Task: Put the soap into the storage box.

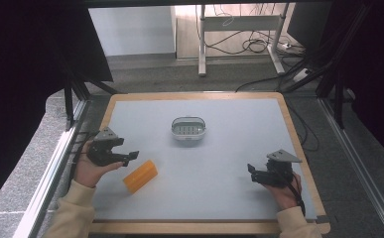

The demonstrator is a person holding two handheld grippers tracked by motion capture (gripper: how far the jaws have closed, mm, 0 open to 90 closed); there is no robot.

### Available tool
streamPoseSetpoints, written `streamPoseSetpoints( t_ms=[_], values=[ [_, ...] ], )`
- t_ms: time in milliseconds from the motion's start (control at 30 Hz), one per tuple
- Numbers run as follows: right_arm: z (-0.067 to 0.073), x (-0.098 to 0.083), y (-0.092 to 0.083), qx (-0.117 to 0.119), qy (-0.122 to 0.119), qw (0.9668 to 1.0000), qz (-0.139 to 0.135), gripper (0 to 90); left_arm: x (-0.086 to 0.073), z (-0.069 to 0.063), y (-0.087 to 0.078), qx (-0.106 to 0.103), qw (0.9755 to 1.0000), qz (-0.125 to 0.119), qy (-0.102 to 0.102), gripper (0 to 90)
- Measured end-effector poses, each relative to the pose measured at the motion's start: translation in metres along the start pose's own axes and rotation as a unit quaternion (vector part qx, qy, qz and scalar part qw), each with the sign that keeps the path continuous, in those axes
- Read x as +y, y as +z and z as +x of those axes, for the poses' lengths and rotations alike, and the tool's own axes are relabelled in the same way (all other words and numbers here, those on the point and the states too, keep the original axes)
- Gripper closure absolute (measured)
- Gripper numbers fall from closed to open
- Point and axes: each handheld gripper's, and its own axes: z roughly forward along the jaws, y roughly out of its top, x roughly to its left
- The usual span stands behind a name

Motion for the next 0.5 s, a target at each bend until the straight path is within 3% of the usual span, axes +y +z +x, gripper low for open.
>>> streamPoseSetpoints(
  t_ms=[200,500],
  values=[
    [-0.006,-0.0043,-0.0025,-0.002,0.008,1.0,-0.004,13.2,-0.0006,-0.0011,-0.001,0.001,1.0,0.004,0.003,21.8],
    [0.0028,-0.0041,-0.0083,0.007,-0.003,0.9999,-0.009,16.0,-0.0006,-0.0086,-0.0041,-0.001,0.9998,0.005,0.017,21.9]
  ],
)
